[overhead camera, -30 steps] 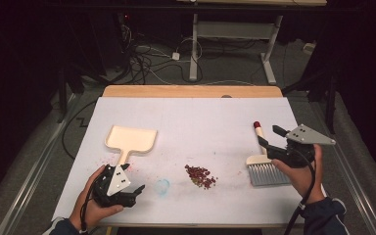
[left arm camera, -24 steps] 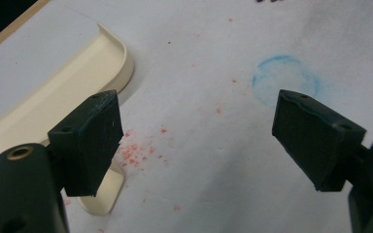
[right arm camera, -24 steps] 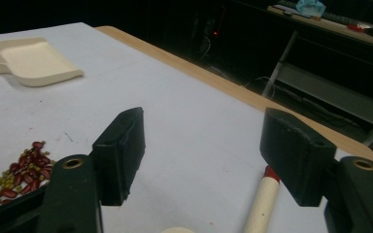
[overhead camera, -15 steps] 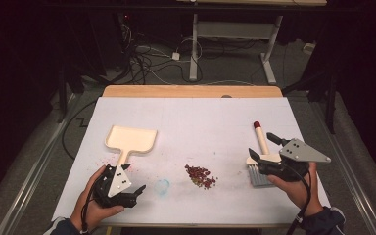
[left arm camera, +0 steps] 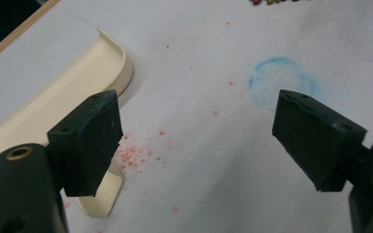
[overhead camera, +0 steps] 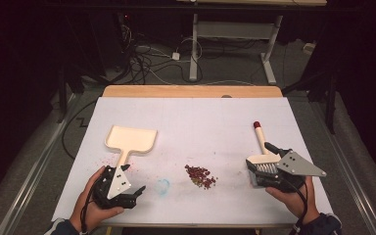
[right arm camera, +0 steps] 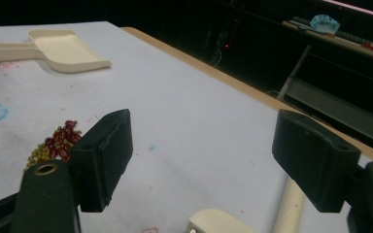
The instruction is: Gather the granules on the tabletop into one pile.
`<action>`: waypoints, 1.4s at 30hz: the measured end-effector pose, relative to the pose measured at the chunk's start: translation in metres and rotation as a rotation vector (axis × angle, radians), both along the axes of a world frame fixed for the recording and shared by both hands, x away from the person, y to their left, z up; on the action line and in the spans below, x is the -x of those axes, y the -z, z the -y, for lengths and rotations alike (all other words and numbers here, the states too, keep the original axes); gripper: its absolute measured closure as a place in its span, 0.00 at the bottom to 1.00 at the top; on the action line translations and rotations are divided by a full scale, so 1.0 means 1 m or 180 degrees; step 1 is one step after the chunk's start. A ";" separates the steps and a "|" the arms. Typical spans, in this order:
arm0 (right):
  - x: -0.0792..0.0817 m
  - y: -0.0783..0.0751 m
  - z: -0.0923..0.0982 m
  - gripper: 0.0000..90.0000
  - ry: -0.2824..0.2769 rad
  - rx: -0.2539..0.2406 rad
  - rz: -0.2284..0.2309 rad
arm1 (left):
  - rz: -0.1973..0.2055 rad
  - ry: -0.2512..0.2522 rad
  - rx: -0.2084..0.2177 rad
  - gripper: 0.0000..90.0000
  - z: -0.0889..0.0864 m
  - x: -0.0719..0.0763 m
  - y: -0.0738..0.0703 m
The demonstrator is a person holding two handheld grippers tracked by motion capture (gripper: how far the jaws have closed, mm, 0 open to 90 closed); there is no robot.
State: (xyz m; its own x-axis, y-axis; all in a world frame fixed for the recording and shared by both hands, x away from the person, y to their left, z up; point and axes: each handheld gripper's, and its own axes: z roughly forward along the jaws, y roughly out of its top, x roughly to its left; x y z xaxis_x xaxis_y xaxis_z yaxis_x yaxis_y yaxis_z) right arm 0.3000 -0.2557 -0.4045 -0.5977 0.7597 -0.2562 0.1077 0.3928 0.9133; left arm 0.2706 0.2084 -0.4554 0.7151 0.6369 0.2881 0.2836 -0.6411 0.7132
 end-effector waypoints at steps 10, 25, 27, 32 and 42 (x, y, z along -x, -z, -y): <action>0.008 0.024 0.004 0.23 -0.0024 0.0037 -0.0135 | -0.0013 0.0025 -0.0010 0.19 0.002 -0.001 0.002; 0.022 0.052 0.010 0.20 0.0021 0.0244 -0.0245 | 0.0002 0.0087 -0.0040 0.19 0.007 -0.002 0.004; 0.024 0.055 0.011 0.20 0.0018 0.0266 -0.0246 | -0.0011 0.0121 -0.0014 0.19 0.007 -0.002 0.005; 0.024 0.055 0.009 0.20 -0.0028 0.0274 -0.0251 | -0.0020 0.0126 -0.0016 0.19 0.007 -0.001 0.005; 0.028 0.050 0.005 0.20 -0.0061 0.0314 -0.0200 | -0.0029 0.0175 0.0005 0.19 0.006 0.000 0.005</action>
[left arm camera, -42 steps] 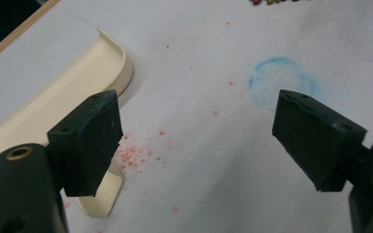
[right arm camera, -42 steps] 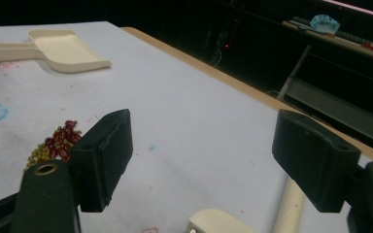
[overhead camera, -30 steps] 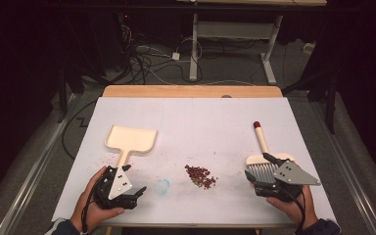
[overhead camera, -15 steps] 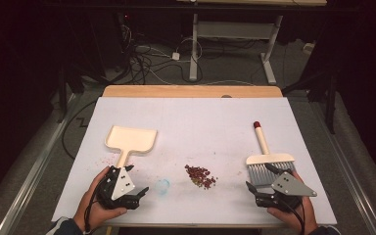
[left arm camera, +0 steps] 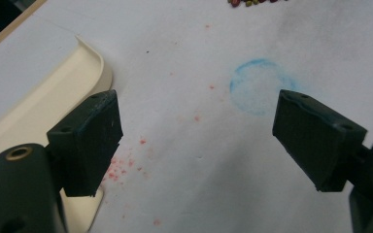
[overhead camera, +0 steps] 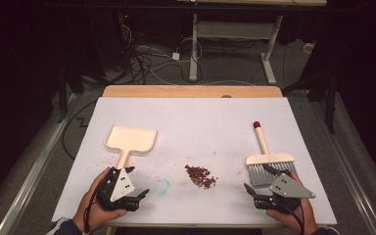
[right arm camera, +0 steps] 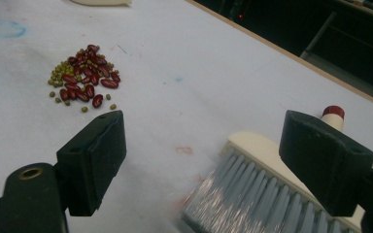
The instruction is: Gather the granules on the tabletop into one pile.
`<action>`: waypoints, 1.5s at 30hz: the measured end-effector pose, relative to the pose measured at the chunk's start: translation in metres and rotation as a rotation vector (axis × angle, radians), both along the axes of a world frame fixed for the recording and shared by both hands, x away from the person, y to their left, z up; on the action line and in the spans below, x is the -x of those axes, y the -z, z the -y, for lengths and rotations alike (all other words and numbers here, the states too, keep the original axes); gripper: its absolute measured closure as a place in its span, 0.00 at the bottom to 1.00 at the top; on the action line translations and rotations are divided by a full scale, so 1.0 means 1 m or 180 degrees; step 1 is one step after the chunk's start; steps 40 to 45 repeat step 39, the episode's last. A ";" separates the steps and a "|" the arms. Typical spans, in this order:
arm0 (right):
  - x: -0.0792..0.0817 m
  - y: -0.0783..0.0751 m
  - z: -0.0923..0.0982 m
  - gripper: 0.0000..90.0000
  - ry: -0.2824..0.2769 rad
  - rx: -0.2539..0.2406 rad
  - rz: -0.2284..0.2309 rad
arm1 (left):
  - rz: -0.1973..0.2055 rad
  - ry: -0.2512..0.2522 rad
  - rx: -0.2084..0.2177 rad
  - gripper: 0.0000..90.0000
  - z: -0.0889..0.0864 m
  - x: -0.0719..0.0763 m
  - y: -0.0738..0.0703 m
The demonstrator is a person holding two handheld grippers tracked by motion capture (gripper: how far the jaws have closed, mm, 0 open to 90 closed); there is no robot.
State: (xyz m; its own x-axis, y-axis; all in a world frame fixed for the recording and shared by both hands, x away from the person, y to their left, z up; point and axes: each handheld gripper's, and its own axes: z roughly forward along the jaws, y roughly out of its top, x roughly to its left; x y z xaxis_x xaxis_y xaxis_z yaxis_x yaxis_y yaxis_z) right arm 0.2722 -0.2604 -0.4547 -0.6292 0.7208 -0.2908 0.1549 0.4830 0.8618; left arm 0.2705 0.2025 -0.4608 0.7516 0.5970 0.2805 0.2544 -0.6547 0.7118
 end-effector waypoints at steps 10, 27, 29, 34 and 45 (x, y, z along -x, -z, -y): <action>0.000 -0.001 -0.002 0.20 -0.0033 0.0016 0.0002 | -0.0019 -0.0016 -0.0017 0.19 0.001 -0.002 0.001; 0.001 -0.002 -0.003 0.20 -0.0023 0.0052 0.0039 | -0.0057 0.0001 -0.0054 0.19 0.002 -0.003 0.003; 0.001 -0.001 -0.003 0.20 -0.0025 0.0065 0.0042 | -0.0063 -0.0001 -0.0048 0.19 0.002 -0.004 0.003; 0.001 -0.001 -0.003 0.20 -0.0020 0.0073 0.0054 | -0.0075 -0.0012 -0.0039 0.19 0.002 -0.005 0.003; 0.001 -0.002 -0.002 0.20 -0.0009 0.0059 0.0078 | -0.0077 -0.0023 -0.0025 0.19 0.002 -0.006 0.003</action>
